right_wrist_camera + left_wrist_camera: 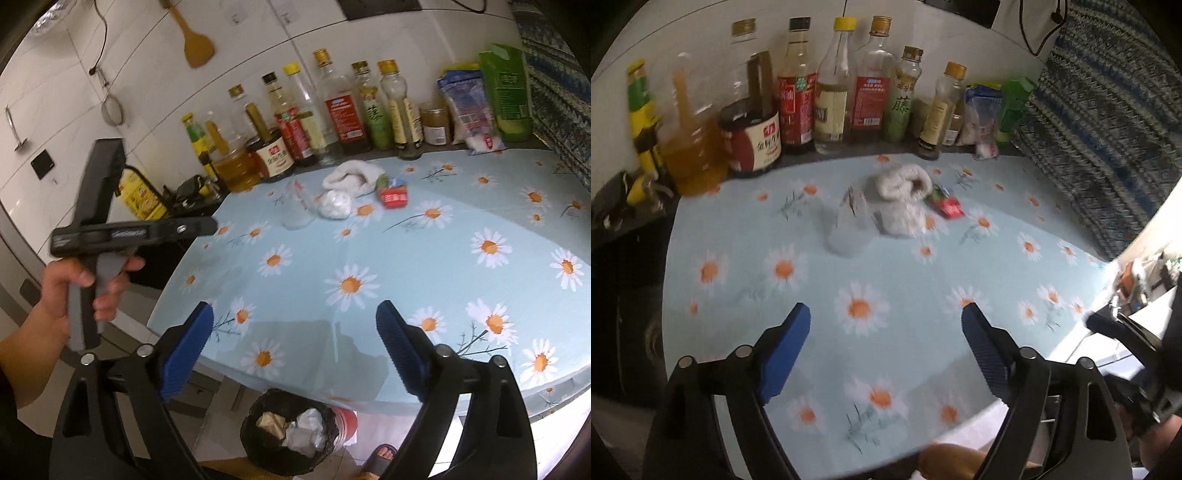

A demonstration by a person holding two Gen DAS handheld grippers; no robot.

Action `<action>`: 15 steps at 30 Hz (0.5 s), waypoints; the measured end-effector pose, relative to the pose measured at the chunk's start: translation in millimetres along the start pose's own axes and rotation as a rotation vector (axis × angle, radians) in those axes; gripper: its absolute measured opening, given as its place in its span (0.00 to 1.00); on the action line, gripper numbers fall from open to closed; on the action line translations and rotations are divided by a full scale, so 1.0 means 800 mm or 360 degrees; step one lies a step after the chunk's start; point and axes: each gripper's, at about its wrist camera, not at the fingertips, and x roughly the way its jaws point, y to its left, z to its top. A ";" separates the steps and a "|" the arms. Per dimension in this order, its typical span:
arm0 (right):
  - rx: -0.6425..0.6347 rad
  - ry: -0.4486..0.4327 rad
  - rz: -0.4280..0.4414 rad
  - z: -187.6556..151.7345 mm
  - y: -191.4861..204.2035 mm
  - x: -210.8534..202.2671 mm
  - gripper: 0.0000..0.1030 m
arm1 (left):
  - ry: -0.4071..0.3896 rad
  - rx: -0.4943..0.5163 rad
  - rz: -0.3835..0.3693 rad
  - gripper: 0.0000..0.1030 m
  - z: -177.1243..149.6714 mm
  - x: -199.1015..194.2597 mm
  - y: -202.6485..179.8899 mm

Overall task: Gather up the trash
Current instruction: 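Move the left gripper back to the table and grasp a clear plastic bag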

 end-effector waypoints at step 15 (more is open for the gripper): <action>0.0125 0.0014 -0.0051 -0.008 -0.031 0.004 0.87 | 0.0153 0.0129 0.0186 0.81 0.073 0.148 0.008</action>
